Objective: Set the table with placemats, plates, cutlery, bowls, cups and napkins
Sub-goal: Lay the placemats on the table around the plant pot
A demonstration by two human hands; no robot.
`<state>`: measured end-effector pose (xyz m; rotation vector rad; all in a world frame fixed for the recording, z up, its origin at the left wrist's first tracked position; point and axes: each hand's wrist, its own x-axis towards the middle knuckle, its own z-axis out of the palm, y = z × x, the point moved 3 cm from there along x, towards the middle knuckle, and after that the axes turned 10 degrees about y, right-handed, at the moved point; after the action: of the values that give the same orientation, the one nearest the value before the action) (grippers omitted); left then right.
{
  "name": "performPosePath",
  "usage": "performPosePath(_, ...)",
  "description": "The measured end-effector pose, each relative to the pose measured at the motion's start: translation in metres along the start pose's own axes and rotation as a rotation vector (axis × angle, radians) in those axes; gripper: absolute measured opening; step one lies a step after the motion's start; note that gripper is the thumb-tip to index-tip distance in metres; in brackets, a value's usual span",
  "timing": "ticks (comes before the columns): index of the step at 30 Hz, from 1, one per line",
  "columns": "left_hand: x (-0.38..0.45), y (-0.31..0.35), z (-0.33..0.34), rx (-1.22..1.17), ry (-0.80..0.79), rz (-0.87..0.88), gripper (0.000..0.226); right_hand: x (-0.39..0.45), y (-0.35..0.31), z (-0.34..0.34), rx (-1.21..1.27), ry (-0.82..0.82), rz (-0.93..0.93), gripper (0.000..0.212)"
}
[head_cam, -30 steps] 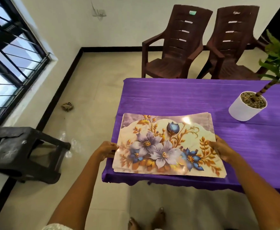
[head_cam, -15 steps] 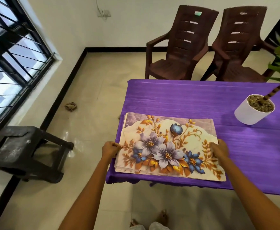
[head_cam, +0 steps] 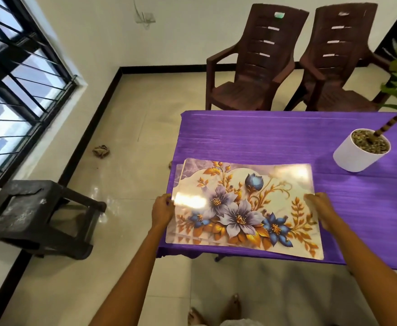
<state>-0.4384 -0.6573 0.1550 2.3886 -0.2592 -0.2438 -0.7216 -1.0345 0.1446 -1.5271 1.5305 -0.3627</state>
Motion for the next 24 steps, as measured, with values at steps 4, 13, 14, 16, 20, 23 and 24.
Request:
performPosePath(4,0.012,-0.01,-0.002,-0.145,-0.001,-0.25,0.024,-0.012,0.005,0.006,0.086,-0.091,0.03,0.021)
performPosePath(13,0.033,-0.003,0.001,-0.197,-0.115,-0.421,0.015,-0.02,0.035,-0.043,0.342,-0.034,0.196,0.038)
performPosePath(14,0.035,-0.004,0.002,-0.19,-0.088,-0.42,0.018,-0.021,0.038,-0.046,0.354,-0.037,0.215,0.036)
performPosePath(16,0.037,-0.003,0.002,-0.16,-0.044,-0.415,0.019,-0.023,0.04,-0.049,0.383,-0.036,0.228,0.035)
performPosePath(20,0.037,0.002,0.002,-0.02,0.016,-0.341,0.013,-0.024,0.034,-0.048,0.417,-0.054,0.227,0.027)
performPosePath(23,0.03,0.015,0.002,-0.004,0.181,-0.096,0.013,-0.021,0.031,-0.046,0.436,-0.054,0.22,0.027)
performPosePath(24,0.026,0.022,0.004,-0.119,0.166,-0.053,0.014,-0.022,0.027,-0.045,0.446,-0.057,0.211,0.025)
